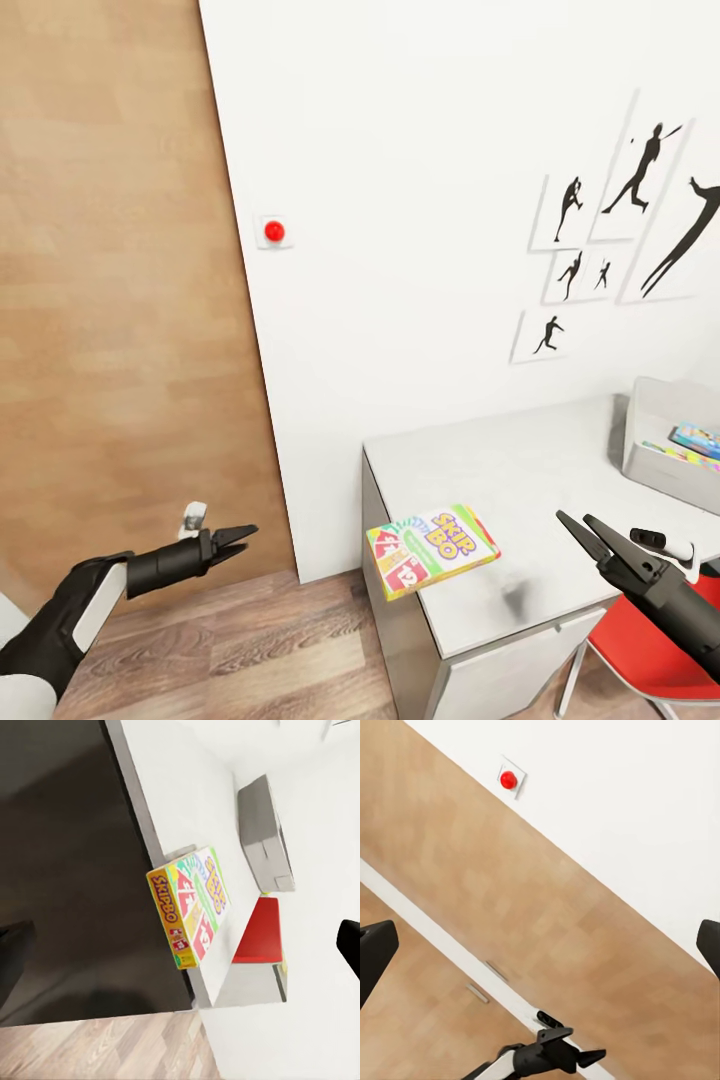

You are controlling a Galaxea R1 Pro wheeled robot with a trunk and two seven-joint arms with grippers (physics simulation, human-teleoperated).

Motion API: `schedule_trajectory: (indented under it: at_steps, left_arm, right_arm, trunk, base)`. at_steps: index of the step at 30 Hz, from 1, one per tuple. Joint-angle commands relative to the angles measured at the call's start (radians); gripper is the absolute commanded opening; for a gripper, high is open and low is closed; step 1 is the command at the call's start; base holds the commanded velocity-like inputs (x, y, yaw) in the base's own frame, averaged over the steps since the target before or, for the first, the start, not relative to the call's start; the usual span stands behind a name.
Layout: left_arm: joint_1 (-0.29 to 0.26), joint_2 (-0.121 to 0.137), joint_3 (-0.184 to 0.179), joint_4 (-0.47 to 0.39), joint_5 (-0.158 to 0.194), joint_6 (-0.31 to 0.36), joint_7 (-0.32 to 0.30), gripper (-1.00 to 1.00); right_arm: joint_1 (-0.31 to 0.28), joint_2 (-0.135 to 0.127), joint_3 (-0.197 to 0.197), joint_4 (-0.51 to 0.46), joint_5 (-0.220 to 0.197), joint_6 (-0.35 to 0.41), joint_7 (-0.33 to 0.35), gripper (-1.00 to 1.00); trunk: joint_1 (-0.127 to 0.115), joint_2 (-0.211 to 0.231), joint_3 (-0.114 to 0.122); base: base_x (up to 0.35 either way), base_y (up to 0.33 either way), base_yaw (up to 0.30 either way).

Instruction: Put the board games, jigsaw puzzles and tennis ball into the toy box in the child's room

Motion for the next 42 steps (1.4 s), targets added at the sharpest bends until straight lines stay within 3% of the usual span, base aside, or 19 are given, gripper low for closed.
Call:
schedule_trajectory:
  at_steps: [1, 8, 11, 25, 36, 42]
  left_arm:
    - [-0.001, -0.005, 0.001, 0.005, 0.003, 0.006, 0.011, 1.0]
    - [-0.002, -0.039, 0.001, 0.025, 0.004, 0.007, 0.092, 1.0]
    - [-0.002, -0.066, 0.002, 0.046, 0.004, 0.005, 0.129, 1.0]
    - [-0.002, -0.103, 0.001, 0.115, -0.002, -0.014, 0.144, 1.0]
    - [-0.002, -0.161, 0.0, 0.16, -0.008, -0.045, 0.155, 1.0]
    - [-0.001, -0.179, 0.001, 0.167, -0.006, -0.055, 0.171, 1.0]
  right_arm:
    - [-0.001, 0.0, 0.0, 0.0, -0.004, 0.006, 0.0, 1.0]
    - [-0.001, -0.001, -0.002, 0.002, -0.004, 0.008, 0.0, 1.0]
    - [-0.001, 0.0, -0.001, 0.002, -0.004, 0.008, -0.002, 1.0]
    - [-0.001, 0.0, -0.001, 0.002, -0.004, 0.008, -0.004, 1.0]
    - [-0.001, 0.001, -0.001, 0.002, -0.004, 0.008, -0.005, 1.0]
    - [-0.001, 0.001, -0.001, 0.002, -0.004, 0.007, -0.005, 1.0]
  trunk:
    - [0.004, -0.008, -0.005]
    - [0.031, -0.057, -0.026]
    - [0.042, -0.078, -0.036]
    - [0.096, -0.176, -0.08]
    - [0.138, -0.253, -0.114]
    - [0.161, -0.295, -0.133]
  base:
    - [0.0, 0.0, 0.0]
    - [0.0, 0.0, 0.0]
    - [0.0, 0.0, 0.0]
    - [0.0, 0.0, 0.0]
    - [0.0, 0.0, 0.0]
    - [0.0, 0.0, 0.0]
